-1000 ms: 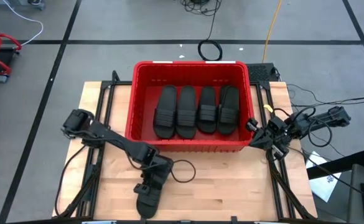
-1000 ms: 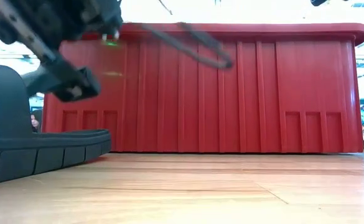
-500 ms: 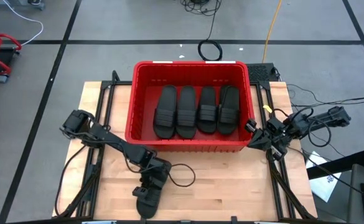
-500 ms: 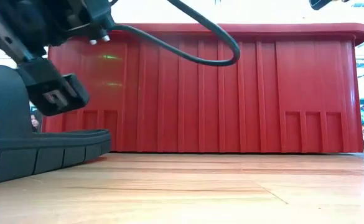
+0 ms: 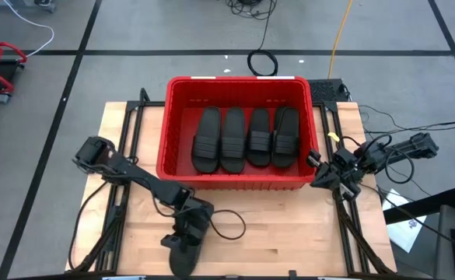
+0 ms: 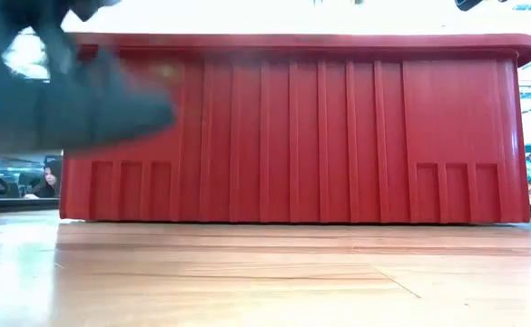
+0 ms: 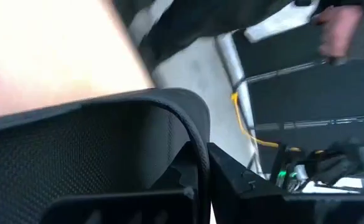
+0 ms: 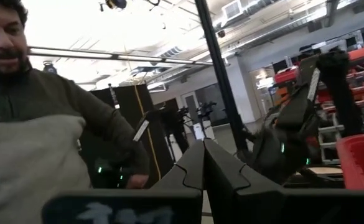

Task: Pick and place slides into bin
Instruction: Put the black slipper into the bin

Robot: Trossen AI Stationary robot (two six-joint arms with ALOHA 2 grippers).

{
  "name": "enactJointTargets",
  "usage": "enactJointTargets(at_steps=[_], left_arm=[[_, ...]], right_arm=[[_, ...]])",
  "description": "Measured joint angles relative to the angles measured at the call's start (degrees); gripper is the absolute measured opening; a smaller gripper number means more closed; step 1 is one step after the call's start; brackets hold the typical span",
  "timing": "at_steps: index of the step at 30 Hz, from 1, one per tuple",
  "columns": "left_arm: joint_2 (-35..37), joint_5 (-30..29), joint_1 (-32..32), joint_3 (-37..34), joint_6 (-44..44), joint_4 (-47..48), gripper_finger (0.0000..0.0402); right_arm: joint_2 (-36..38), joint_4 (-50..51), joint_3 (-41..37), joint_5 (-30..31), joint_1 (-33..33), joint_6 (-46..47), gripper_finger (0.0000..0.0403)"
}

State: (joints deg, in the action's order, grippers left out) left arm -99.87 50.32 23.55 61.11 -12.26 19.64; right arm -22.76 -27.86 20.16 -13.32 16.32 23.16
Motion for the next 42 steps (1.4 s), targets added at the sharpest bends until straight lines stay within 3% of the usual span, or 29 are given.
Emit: enactJointTargets(at_steps=[6, 9, 17, 20, 24, 31, 34, 42], left_arm=[[8.9, -4.0, -0.2, 6.9, -0.4, 1.0, 0.0006], [14.2, -9.8, -2.2, 12.0, -3.6, 3.1, 0.0004], [23.1, -37.8, -8.8, 28.9, -2.4, 9.9, 0.0003], [23.4, -42.7, -10.9, 33.9, 2.8, 11.6, 0.0003], [22.5, -40.0, -15.4, 37.6, 7.2, 17.2, 0.0002], [22.4, -22.4, -27.7, 38.0, 14.5, 15.3, 0.0001], [24.2, -16.8, -33.3, 37.2, 17.7, 19.6, 0.0001], [29.1, -11.8, -45.9, 32.3, 25.3, 28.3, 0.0001]], right_arm=[[0.2, -0.3, 0.0, -1.5, 0.0, -0.1, 0.0], [0.3, -0.7, 0.0, -2.2, 0.0, -0.2, 0.0], [1.1, -1.1, 0.0, -3.2, -0.2, -4.6, 0.0], [1.3, -1.0, 0.0, -1.5, -0.8, -6.9, 0.0], [1.4, -0.5, 0.0, 0.0, -2.6, -9.5, 0.0], [1.4, -0.5, 0.0, 0.3, -8.2, -9.0, 0.0], [1.4, -0.2, 0.0, 3.6, -10.7, -9.0, 0.0], [1.4, -0.1, 0.0, 15.0, -15.6, -11.7, 0.0]])
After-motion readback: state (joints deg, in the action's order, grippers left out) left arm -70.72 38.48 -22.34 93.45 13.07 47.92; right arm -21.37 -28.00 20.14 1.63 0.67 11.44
